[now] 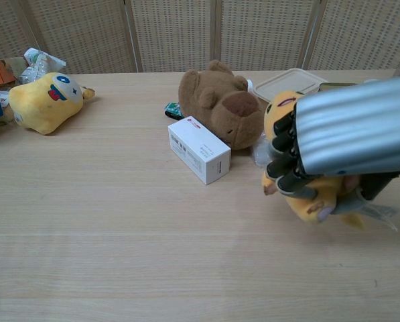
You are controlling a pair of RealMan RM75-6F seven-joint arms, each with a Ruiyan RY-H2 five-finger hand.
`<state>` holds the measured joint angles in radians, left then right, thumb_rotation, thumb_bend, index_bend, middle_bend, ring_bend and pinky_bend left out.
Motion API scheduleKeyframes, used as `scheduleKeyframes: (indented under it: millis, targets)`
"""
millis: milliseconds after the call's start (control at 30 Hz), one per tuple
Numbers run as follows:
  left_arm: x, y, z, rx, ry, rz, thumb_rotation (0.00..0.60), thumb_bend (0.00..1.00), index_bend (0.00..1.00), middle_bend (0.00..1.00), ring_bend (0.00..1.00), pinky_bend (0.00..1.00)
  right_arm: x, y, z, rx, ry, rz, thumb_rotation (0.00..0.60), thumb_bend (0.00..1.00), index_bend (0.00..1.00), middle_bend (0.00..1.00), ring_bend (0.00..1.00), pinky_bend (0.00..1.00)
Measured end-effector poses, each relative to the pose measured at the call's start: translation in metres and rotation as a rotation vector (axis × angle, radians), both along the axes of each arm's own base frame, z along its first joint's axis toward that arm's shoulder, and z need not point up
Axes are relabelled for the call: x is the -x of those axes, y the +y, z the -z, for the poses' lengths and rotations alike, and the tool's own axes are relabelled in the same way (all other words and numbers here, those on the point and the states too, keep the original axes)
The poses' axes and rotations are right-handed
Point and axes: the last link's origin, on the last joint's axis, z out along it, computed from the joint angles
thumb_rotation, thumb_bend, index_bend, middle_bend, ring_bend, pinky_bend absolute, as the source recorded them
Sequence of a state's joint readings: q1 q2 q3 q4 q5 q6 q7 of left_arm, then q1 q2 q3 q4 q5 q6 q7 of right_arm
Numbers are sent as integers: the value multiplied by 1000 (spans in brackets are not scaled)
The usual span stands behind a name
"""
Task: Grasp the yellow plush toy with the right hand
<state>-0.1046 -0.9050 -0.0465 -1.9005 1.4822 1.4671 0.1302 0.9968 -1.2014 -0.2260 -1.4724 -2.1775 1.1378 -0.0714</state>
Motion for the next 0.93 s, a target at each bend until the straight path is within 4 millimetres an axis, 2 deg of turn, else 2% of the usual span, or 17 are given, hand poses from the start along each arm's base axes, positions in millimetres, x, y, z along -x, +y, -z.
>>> scheduleKeyframes:
  millis: [233, 600, 933]
  targets:
    - [-3, -2, 0, 2, -3, 8, 600, 0, 0, 0, 0, 0, -30, 2, -23, 70, -41, -81, 600, 287, 680, 631, 456, 511]
    - [-3, -3, -1, 1, -5, 9, 600, 0, 0, 0, 0, 0, -78, -12, -55, 178, -139, -144, 600, 285, 680, 631, 456, 510]
    - [-3, -2, 0, 6, -3, 7, 600, 0, 0, 0, 0, 0, -100, -12, -67, 212, -182, -176, 600, 283, 681, 633, 459, 511]
